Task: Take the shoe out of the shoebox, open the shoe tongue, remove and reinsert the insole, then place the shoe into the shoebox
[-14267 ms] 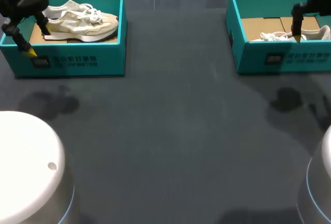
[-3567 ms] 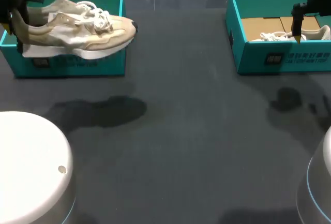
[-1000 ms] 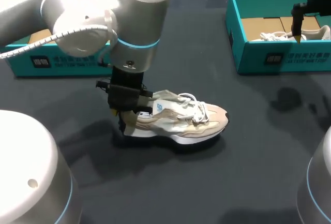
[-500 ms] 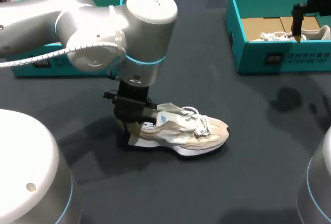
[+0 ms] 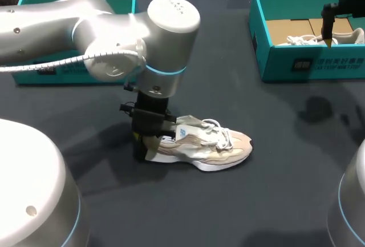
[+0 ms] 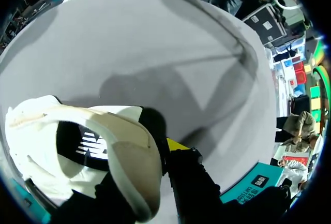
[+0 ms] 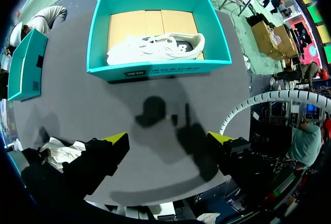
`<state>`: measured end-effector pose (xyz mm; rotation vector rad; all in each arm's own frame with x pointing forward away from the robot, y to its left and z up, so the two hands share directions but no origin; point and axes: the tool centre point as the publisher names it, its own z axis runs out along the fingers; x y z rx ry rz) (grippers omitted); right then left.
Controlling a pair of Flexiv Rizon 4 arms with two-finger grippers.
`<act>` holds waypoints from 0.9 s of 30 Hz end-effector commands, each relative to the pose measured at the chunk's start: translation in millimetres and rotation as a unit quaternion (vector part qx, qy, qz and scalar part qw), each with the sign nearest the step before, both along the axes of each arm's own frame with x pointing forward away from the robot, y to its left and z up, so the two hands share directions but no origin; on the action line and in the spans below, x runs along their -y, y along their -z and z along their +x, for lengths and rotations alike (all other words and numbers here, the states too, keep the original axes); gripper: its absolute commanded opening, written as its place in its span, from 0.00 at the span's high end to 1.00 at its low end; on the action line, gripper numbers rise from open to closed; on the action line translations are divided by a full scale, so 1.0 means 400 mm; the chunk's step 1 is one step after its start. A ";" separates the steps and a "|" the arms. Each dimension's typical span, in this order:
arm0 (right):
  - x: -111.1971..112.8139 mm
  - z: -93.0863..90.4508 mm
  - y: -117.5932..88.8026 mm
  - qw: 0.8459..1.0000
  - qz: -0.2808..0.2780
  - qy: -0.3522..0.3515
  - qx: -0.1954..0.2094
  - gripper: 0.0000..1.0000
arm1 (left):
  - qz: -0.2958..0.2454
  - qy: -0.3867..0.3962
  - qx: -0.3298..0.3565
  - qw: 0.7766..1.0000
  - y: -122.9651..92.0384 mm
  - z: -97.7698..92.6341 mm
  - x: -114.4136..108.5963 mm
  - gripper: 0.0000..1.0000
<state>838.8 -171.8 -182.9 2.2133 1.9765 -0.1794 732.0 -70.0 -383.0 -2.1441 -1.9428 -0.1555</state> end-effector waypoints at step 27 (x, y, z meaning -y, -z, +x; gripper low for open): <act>-0.001 0.000 0.000 1.000 0.000 0.000 0.000 0.00 | -0.038 0.023 0.012 0.999 -0.038 -0.003 -0.002 0.00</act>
